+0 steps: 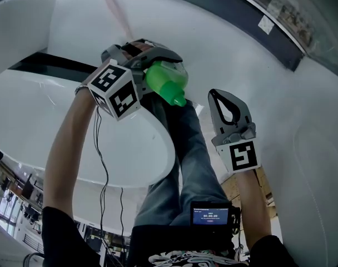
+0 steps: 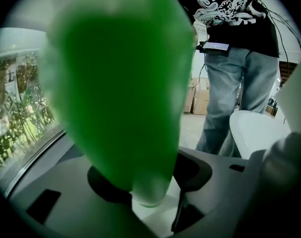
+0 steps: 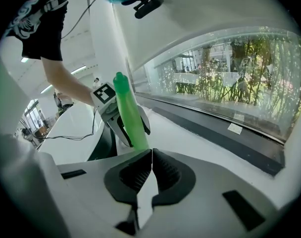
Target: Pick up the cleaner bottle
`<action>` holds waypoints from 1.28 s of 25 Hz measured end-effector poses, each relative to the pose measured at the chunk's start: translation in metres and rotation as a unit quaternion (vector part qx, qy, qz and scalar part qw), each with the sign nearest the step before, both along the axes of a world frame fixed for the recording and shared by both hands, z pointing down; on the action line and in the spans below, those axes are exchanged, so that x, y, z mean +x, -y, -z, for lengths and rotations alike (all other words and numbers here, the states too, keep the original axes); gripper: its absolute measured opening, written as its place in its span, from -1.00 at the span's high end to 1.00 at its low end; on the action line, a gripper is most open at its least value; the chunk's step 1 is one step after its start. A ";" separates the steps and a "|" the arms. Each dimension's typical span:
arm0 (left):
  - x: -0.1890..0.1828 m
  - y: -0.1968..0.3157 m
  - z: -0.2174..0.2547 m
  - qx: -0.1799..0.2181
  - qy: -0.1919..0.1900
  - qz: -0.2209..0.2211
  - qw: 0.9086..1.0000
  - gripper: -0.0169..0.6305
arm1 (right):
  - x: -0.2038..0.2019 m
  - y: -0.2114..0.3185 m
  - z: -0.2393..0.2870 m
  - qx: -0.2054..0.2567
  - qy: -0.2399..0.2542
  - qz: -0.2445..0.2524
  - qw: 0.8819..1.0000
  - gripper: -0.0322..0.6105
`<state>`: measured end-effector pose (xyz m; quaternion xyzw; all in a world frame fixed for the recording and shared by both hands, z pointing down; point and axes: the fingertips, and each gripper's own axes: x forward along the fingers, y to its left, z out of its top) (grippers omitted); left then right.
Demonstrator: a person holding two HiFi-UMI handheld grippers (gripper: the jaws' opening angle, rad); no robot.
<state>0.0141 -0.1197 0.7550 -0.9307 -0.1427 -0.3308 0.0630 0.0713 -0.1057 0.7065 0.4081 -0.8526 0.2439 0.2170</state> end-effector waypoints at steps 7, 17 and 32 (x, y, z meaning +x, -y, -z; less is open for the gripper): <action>0.008 -0.008 -0.001 -0.009 -0.028 0.027 0.999 0.26 | 0.000 -0.003 -0.004 -0.006 0.002 -0.002 1.000 0.82; 0.018 -0.011 -0.002 -0.024 -0.073 0.086 0.993 0.28 | 0.000 -0.001 -0.004 -0.015 0.000 -0.002 1.000 0.82; 0.019 -0.010 -0.002 -0.025 -0.073 0.098 0.992 0.32 | 0.006 -0.001 -0.006 -0.021 -0.004 -0.012 1.000 0.82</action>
